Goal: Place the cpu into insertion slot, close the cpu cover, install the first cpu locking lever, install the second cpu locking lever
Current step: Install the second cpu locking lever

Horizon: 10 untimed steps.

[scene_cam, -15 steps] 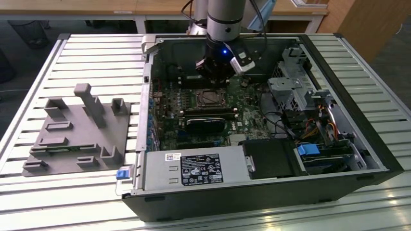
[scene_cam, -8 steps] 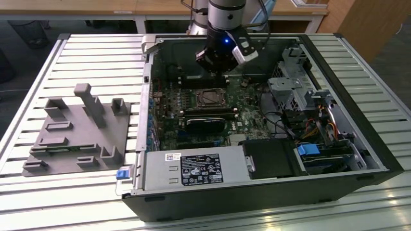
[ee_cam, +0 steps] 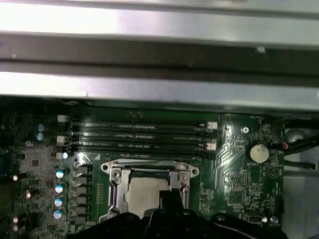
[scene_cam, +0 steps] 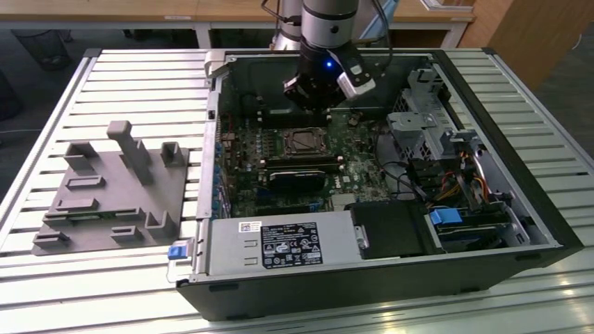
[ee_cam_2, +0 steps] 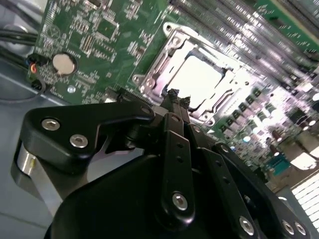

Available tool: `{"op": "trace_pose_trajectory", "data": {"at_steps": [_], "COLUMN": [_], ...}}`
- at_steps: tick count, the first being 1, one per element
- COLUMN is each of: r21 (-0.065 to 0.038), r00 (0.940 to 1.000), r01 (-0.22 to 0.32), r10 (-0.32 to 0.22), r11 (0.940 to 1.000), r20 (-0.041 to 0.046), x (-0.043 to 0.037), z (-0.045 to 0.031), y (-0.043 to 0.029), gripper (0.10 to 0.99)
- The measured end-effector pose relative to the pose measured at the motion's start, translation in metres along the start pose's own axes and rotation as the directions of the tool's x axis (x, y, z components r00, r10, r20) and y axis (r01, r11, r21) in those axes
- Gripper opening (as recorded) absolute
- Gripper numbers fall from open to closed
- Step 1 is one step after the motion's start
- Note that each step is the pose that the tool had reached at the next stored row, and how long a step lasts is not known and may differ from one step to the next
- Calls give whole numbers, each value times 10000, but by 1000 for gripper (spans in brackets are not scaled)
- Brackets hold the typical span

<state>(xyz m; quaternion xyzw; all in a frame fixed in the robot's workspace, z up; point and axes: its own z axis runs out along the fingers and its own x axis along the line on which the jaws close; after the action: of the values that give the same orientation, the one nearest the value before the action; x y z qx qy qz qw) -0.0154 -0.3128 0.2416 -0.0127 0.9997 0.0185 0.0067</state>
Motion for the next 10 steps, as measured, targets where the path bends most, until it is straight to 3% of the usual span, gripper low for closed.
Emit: {"op": "trace_pose_trajectory", "data": {"at_steps": [10], "r21": [-2], "r00": [10000], "r01": [-1], "r10": [1], "r11": [10000], "r20": [1], "x": [11], "z": [-9], "y": [-251], "gripper": [106]}}
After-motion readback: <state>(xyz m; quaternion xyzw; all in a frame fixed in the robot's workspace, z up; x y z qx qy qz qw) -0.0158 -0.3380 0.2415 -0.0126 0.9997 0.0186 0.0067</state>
